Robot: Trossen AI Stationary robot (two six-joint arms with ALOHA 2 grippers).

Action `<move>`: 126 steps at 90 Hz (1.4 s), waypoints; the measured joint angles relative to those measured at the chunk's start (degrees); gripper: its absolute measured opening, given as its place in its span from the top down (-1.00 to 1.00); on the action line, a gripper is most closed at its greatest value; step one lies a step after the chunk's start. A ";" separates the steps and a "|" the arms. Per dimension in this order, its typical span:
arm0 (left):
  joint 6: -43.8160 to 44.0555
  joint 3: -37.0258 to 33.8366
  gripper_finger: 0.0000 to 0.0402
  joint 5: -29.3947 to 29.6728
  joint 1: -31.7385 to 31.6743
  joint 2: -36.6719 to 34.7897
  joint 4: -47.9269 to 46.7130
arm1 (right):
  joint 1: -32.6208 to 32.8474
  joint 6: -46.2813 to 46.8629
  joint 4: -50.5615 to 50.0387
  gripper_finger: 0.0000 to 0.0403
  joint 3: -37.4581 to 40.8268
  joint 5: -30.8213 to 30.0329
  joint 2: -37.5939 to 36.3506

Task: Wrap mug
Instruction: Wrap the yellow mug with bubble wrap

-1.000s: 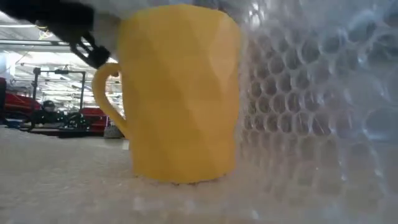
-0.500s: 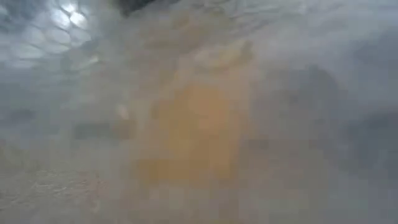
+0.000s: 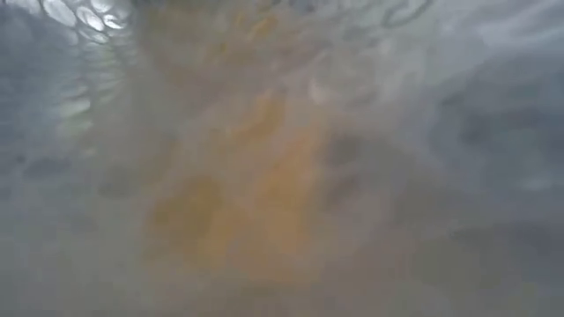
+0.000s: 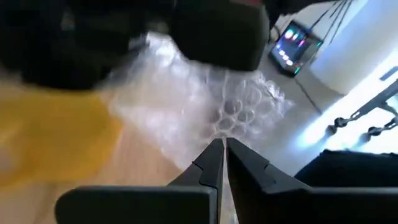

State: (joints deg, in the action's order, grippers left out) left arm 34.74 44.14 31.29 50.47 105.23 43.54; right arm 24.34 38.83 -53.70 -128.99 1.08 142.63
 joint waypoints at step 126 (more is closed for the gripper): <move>-8.17 -0.04 0.99 6.21 -5.20 -0.64 2.75 | 3.12 5.77 -9.29 1.00 -1.83 -7.61 -8.44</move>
State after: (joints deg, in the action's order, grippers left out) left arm 26.57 44.10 37.50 45.28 104.59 46.29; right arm 27.46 44.60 -62.99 -130.82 -6.52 134.19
